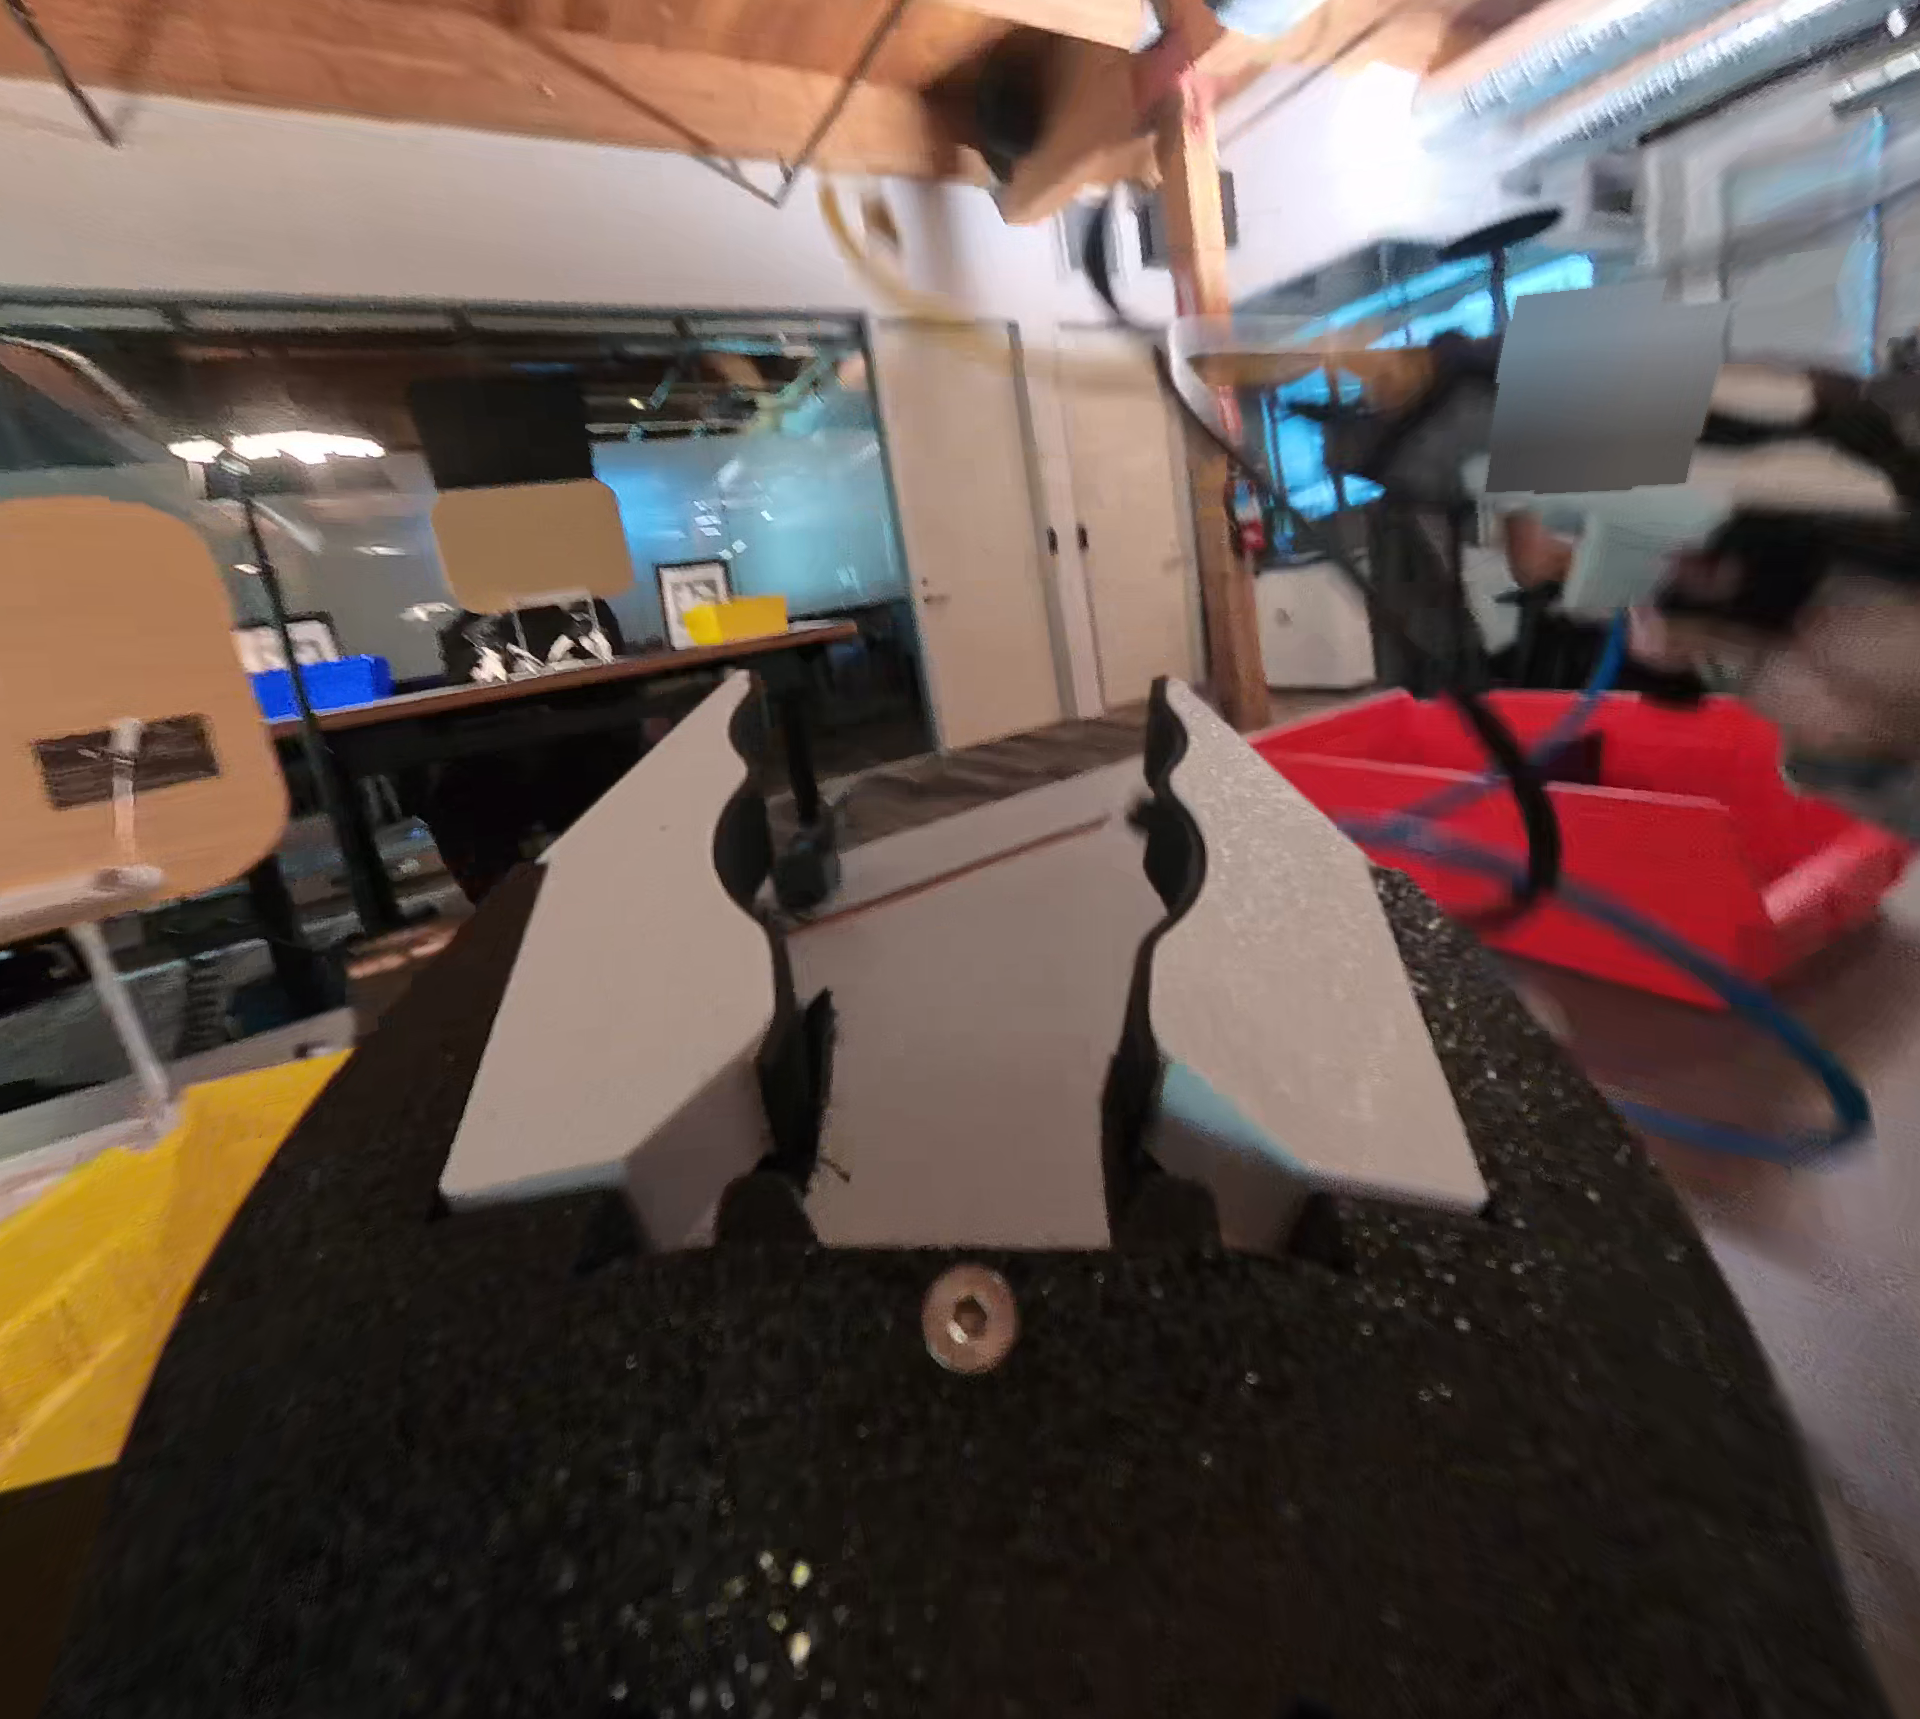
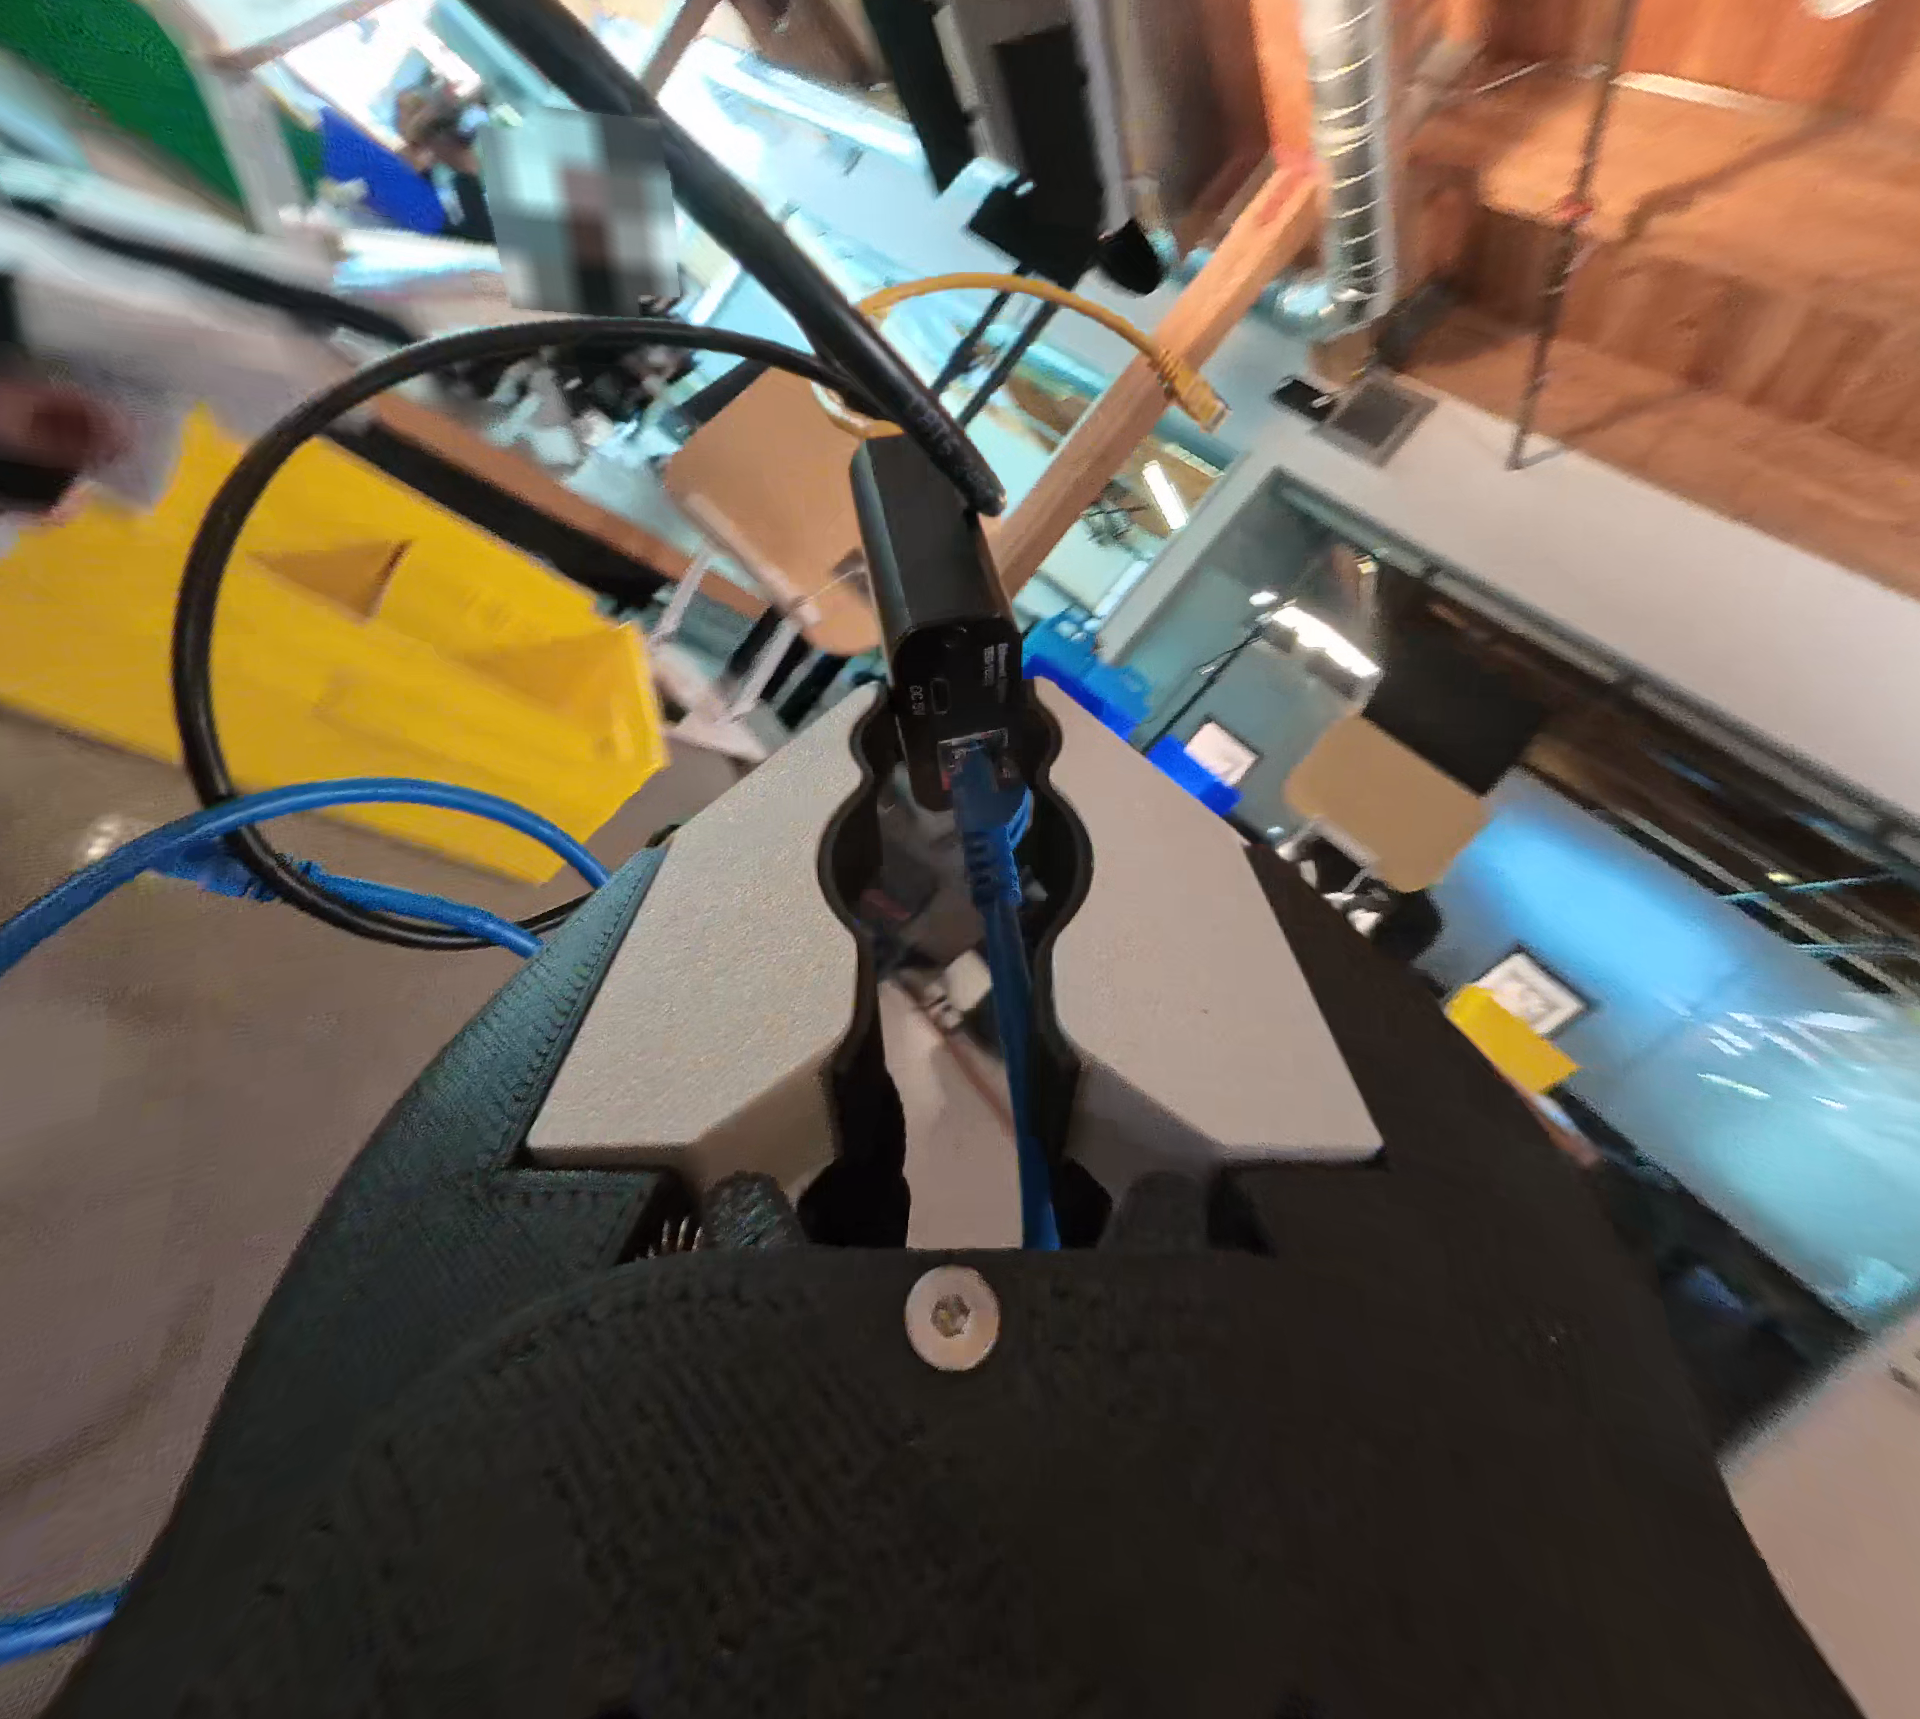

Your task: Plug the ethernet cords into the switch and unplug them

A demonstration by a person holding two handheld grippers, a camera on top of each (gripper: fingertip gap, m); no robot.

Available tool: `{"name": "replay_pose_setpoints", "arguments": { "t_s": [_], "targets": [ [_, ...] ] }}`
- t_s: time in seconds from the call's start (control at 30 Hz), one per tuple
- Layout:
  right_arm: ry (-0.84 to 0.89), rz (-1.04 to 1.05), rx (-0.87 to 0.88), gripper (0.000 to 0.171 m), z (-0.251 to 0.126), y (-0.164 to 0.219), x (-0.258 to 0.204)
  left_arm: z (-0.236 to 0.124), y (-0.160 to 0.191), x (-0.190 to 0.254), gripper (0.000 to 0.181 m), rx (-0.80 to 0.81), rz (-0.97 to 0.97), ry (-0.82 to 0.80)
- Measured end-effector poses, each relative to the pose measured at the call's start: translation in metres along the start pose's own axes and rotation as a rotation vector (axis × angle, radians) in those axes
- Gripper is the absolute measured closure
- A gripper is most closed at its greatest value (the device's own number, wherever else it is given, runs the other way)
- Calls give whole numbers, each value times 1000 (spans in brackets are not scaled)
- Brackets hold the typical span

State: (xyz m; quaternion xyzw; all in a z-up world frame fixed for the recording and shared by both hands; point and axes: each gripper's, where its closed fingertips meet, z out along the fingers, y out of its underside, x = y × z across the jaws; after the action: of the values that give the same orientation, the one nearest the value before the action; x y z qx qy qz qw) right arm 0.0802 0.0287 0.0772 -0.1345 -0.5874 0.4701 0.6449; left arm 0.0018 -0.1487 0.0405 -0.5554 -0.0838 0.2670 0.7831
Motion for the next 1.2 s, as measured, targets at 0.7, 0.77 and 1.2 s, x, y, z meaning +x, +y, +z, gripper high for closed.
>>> {"name": "replay_pose_setpoints", "arguments": {
  "t_s": [0.7,0.77,1.2],
  "targets": [
    [442,-328,-408,150,-74,90,278,18,75,45,116,-259,47,154],
    [448,-334,-460,150,-84,117,273,18,77,47,117,-269,51,161],
    [182,-419,-726,150,-123,219,185,18,90,59,119,-322,56,204]
  ]
}}
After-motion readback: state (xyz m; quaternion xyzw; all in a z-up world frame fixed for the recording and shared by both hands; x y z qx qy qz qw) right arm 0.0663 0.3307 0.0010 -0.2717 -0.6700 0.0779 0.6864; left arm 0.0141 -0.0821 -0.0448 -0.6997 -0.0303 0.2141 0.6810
